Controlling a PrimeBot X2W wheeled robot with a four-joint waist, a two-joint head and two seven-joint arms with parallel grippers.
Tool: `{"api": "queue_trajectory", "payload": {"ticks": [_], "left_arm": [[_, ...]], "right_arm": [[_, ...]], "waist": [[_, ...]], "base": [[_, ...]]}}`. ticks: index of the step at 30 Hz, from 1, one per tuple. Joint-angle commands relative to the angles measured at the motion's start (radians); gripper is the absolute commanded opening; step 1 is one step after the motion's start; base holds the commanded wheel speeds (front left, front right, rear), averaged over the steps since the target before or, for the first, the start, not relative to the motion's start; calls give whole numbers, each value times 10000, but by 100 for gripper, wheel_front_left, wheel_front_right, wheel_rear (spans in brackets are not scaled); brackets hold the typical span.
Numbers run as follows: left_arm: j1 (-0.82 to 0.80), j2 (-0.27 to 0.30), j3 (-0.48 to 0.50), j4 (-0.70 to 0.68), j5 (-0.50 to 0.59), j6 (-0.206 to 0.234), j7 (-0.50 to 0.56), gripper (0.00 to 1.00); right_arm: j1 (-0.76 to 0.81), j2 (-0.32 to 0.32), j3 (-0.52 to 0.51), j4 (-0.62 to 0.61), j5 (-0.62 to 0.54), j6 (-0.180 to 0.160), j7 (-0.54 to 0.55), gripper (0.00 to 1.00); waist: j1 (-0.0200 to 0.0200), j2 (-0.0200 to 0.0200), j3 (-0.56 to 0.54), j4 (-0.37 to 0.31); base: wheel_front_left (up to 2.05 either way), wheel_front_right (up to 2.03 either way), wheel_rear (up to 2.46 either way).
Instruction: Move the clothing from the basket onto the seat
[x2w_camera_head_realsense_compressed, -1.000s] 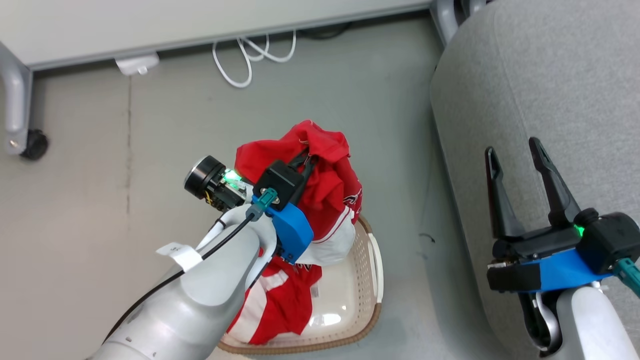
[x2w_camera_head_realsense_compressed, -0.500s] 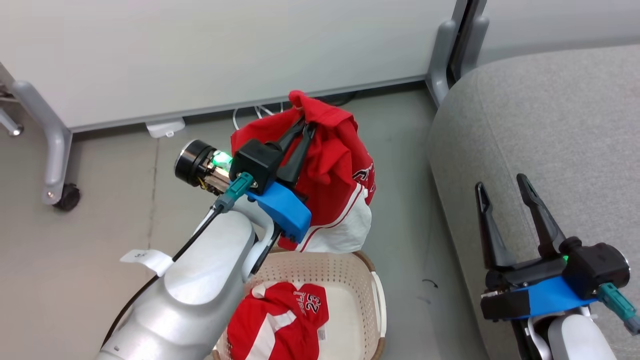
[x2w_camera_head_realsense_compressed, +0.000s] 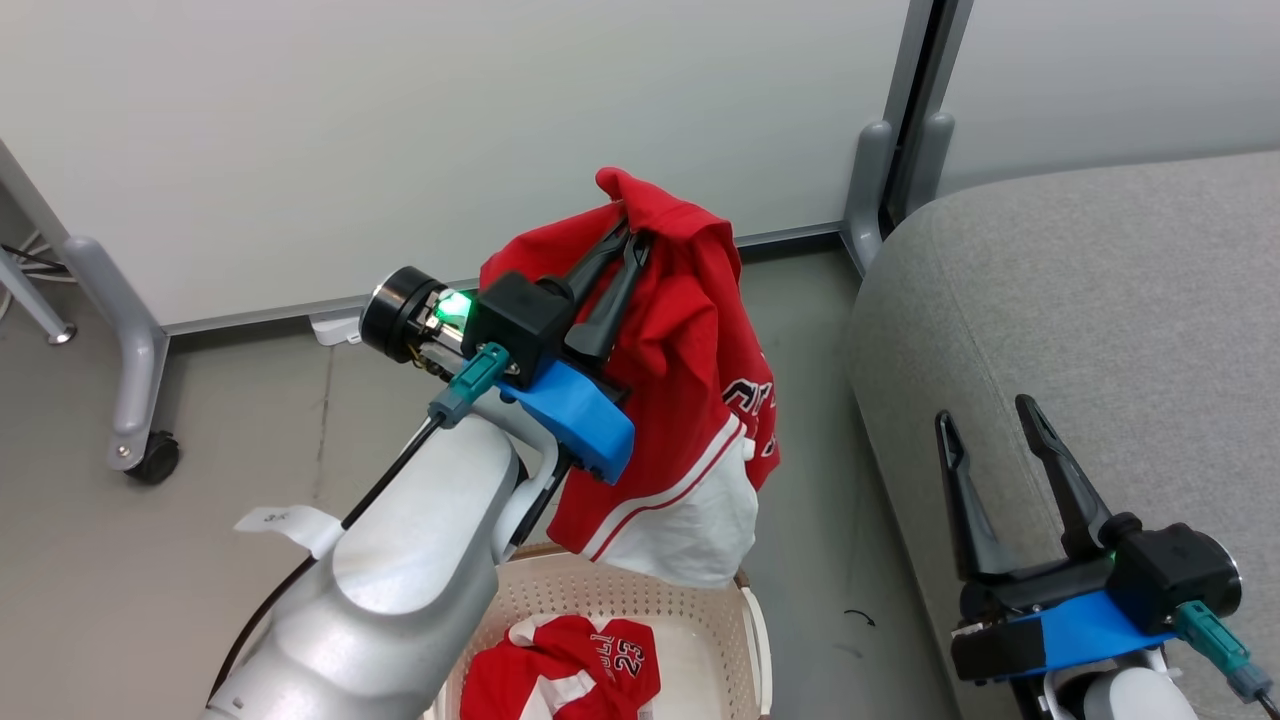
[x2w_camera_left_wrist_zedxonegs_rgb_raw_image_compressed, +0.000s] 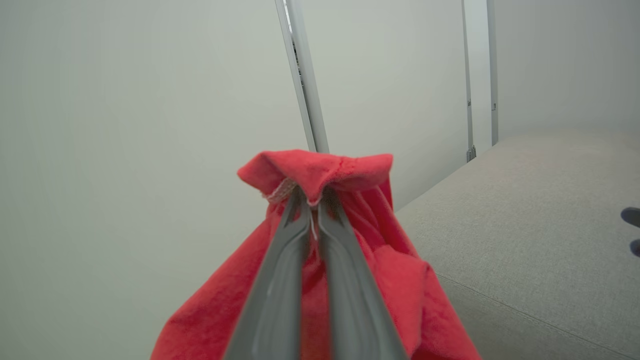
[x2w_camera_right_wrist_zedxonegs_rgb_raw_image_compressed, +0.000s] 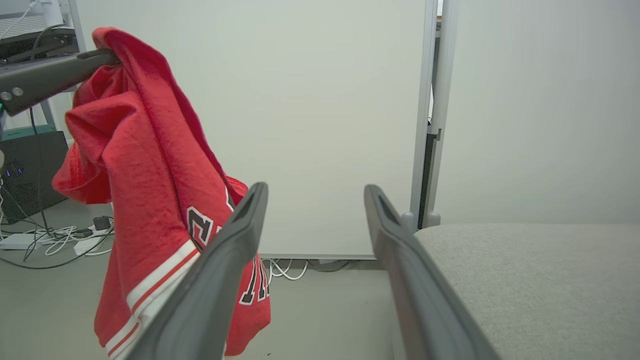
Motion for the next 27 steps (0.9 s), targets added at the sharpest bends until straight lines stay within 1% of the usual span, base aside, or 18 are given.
{"api": "queue_trajectory", "payload": {"ticks": [1,7,11,15,17,22,27], "left_arm": [[88,7,47,-45,40,-41,-51,0],[216,-37,11,-101,48,-56,-51,0],[138,-64,-14,-135,96,-55,-51,0],[-26,-126,-45,-154,143,-30,-51,0],[-80,-166,-67,-162,159,-23,-51,0],[-238,-259,-115,-197,222,-45,-51,0],[-308,-340,-127,-187,263,-59,-51,0]], "right_arm": [[136,42,26,-23,-45,5,-35,100],[49,12,501,-385,-57,5,-35,100],[-326,-210,1114,-789,-4,5,-33,100],[-802,-489,1804,-898,-104,5,-33,100],[-1059,-639,2120,-742,-193,5,-32,100],[-1868,-954,2781,158,-505,5,-22,100],[-2804,-912,3131,1205,-685,5,-22,100]], "waist": [[1,-1,-53,7],[1,-1,-151,79],[1,-1,-51,106],[1,-1,82,128],[1,-1,144,145],[1,-1,304,214],[1,-1,458,288]], "base": [[0,0,0],[0,0,0],[0,0,0],[0,0,0],[0,0,0],[0,0,0],[0,0,0]]}}
